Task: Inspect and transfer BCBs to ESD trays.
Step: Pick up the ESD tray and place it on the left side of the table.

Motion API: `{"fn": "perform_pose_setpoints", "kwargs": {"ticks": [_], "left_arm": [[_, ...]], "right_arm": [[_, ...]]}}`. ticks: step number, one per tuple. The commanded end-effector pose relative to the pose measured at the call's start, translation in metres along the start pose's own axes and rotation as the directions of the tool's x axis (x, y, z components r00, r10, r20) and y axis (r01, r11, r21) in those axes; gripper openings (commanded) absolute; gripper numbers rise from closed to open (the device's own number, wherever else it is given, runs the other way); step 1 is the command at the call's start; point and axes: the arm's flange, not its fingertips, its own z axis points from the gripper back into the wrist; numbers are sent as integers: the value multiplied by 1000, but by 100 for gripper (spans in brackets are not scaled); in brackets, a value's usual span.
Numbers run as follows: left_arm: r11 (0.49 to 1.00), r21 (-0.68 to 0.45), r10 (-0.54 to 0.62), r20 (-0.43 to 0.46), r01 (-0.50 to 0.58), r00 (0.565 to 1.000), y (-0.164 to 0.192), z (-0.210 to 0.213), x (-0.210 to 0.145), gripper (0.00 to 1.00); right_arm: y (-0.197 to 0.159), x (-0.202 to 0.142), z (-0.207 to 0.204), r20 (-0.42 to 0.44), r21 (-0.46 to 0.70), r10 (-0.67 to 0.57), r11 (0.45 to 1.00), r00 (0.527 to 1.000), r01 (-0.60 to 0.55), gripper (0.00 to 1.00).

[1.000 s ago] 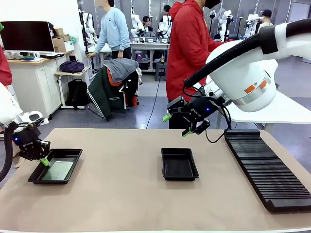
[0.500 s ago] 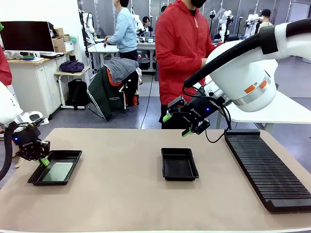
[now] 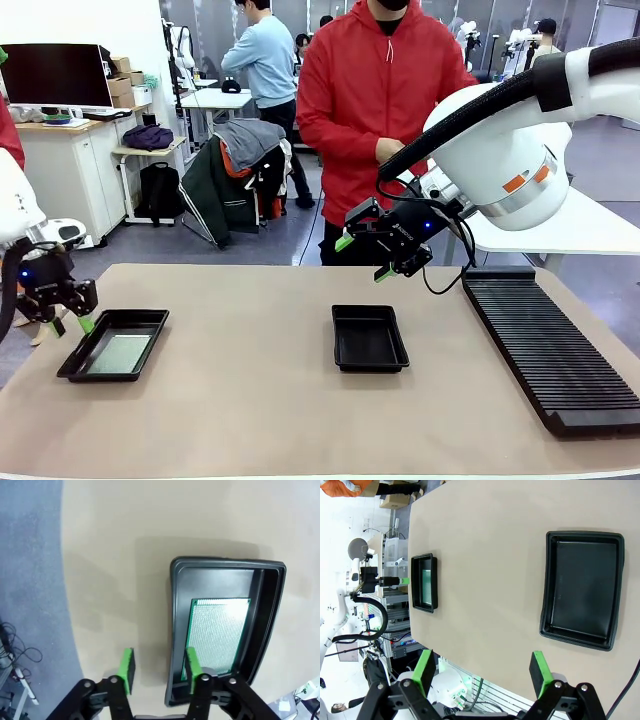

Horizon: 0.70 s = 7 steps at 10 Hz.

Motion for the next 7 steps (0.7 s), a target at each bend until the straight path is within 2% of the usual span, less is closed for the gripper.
{"fn": "perform_pose_setpoints", "kwargs": {"ticks": [1,2,4,7], "left_arm": [[996,88,27,-14,-25,1000,-11,28,-17,76],[992,120,31,-18,-29,999,-14,43,-18,93],[976,218,33,-20,-28,999,-31,78,-30,100],[954,300,18,15,-22,1000,-59,130,-50,100]], "right_arm": [[1,0,0,-5,-9,-5,1000,1000,5,100],[1,0,0,-5,-9,-5,1000,1000,5,100],[1,0,0,-5,-9,-5,1000,1000,5,100],[1,0,0,-5,-9,-5,1000,1000,5,100]]}}
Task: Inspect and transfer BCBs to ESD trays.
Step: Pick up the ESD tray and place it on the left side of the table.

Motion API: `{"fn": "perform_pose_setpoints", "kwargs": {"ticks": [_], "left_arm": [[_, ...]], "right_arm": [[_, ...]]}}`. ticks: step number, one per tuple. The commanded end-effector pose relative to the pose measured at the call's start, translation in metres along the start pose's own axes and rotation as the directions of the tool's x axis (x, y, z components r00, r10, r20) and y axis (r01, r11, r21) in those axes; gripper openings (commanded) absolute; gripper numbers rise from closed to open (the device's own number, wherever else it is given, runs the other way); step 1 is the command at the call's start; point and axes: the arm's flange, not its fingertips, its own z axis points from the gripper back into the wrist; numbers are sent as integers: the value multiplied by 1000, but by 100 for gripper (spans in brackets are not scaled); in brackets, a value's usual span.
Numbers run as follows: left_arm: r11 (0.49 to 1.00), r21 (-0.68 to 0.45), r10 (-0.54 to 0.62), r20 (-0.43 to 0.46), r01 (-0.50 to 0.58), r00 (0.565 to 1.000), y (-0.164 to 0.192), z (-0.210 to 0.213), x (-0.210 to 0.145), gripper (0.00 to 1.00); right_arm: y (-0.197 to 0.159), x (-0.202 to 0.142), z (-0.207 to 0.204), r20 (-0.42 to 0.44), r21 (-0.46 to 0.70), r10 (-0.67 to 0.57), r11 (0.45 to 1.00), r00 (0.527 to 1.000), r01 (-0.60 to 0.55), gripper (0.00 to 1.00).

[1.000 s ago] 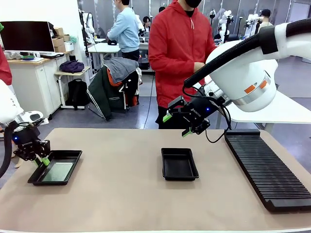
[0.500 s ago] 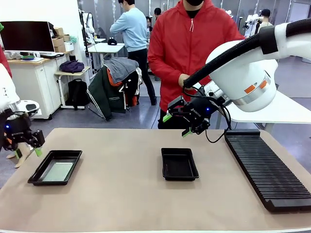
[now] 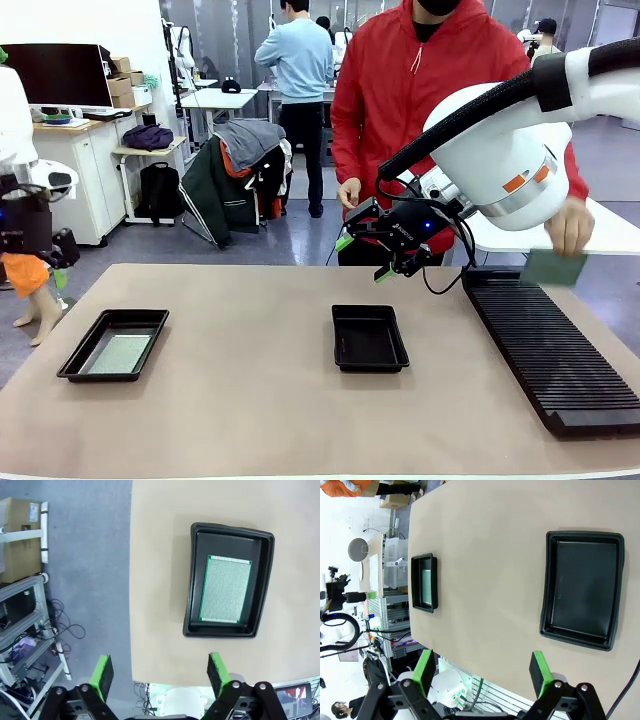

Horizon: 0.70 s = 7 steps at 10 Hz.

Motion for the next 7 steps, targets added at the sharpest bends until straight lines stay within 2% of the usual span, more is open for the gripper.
{"fn": "perform_pose_setpoints", "kwargs": {"ticks": [1,7], "left_arm": [[1000,26,0,7,0,1000,-3,18,-6,100],[999,-32,-11,25,11,1000,0,39,-6,100]], "right_arm": [[1,0,0,-4,-9,-5,1000,1000,5,100],[1,0,0,-4,-9,-5,1000,1000,5,100]]}}
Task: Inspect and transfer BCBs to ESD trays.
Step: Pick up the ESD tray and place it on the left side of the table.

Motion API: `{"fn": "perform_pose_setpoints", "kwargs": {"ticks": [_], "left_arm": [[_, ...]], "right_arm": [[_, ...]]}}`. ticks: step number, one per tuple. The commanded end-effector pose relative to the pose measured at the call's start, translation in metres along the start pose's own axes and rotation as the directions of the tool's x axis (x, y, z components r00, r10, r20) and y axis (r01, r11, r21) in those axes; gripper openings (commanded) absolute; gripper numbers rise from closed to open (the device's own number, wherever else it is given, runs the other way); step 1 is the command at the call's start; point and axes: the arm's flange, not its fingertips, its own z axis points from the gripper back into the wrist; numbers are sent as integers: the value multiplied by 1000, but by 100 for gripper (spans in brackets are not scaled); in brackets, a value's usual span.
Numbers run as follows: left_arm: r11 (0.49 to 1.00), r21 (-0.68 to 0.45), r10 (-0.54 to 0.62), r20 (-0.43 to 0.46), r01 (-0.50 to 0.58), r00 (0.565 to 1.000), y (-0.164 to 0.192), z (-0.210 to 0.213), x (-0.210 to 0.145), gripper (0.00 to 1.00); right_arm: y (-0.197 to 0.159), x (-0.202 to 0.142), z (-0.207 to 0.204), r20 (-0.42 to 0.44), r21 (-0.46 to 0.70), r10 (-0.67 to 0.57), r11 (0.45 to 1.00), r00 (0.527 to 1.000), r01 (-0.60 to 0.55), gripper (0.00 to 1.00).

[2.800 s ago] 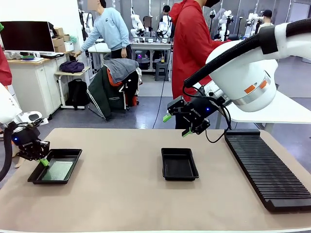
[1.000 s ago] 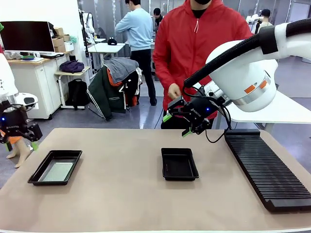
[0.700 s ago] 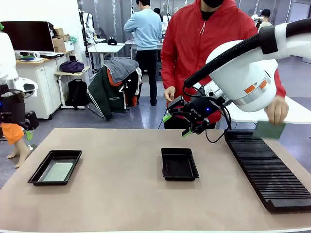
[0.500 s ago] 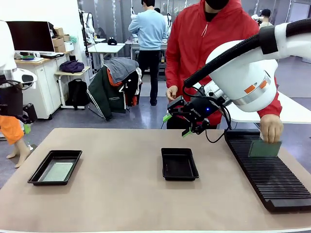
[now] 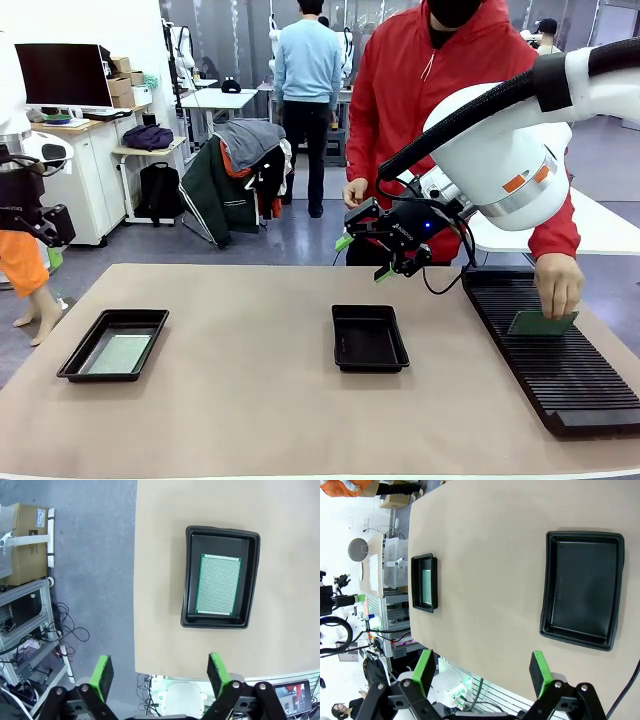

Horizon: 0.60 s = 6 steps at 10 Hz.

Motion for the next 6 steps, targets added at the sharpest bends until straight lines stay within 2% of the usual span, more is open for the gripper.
{"fn": "perform_pose_setpoints", "kwargs": {"ticks": [1,6], "left_arm": [[1000,5,-3,-2,3,1000,-1,-1,-1,100],[1000,5,-3,-2,3,1000,-1,-1,-1,100]], "right_arm": [[1,0,0,-4,-9,-5,1000,1000,5,100],[1,0,0,-4,-9,-5,1000,1000,5,100]]}}
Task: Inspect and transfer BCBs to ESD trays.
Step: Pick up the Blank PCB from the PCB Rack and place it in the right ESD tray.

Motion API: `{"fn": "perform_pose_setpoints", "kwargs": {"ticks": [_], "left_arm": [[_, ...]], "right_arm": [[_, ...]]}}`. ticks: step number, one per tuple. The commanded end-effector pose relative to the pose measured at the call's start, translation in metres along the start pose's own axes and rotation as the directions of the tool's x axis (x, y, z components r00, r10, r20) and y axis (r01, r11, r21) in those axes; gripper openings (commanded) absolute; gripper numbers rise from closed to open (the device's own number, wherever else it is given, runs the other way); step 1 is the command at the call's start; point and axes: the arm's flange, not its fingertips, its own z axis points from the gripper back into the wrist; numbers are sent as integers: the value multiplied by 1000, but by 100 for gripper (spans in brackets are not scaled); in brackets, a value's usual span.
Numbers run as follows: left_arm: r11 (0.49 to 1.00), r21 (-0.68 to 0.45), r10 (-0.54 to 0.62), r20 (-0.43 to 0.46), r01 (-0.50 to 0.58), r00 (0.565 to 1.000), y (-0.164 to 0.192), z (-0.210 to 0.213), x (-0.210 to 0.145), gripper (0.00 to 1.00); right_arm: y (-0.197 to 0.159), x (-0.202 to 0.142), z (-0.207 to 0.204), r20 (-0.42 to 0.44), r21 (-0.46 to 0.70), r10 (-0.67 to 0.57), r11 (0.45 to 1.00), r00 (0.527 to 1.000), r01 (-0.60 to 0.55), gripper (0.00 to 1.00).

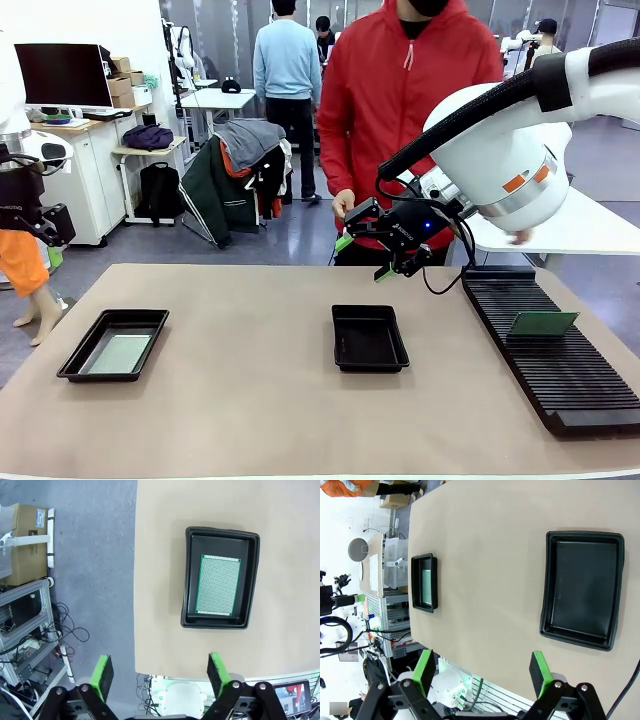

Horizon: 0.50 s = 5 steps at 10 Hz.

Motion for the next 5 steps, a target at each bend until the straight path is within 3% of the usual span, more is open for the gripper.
{"fn": "perform_pose_setpoints", "kwargs": {"ticks": [1,5], "left_arm": [[1000,5,-2,-2,2,1000,-1,-1,-1,100],[1000,5,-2,-2,2,1000,-1,-1,-1,100]], "right_arm": [[1,0,0,-5,-9,-5,1000,1000,5,100],[1,0,0,-5,-9,-5,1000,1000,5,100]]}}
